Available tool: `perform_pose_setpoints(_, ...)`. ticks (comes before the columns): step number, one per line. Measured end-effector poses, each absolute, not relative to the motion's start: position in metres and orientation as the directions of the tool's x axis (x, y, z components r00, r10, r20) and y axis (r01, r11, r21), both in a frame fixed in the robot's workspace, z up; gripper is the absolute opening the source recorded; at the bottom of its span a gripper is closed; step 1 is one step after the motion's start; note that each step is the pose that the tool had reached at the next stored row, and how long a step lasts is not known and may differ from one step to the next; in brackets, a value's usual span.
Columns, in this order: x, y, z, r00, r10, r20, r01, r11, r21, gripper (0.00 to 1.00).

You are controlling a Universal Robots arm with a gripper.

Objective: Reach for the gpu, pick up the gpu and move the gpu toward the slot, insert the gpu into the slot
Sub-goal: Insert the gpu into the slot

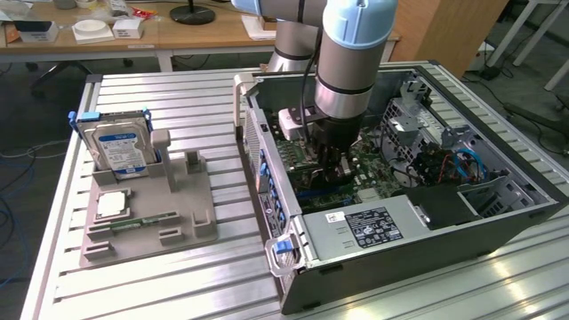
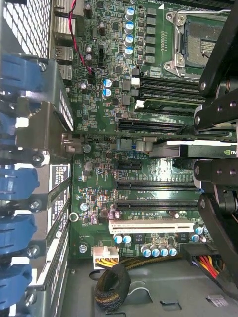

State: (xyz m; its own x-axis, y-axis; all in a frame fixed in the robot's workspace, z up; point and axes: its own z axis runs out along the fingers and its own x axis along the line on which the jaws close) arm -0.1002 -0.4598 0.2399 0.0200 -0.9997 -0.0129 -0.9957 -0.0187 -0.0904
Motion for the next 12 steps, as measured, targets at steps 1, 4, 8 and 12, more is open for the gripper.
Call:
perform_pose_setpoints(1,-0.1002,-0.4598,0.2399,0.020,-1.000,-0.013,-0.996,-0.019,-0.090,0.27)
perform_pose_setpoints(4,-0.1002,-0.4601,0.2399,0.016,-1.000,-0.013,-0.996,-0.014,-0.090,0.27)
perform_pose_setpoints(8,-0.1003,-0.4602,0.2399,0.011,-1.000,-0.013,-0.996,-0.010,-0.090,0.27)
perform_pose_setpoints(12,-0.1003,-0.4603,0.2395,0.011,-1.000,-0.013,-0.996,-0.010,-0.090,0.27)
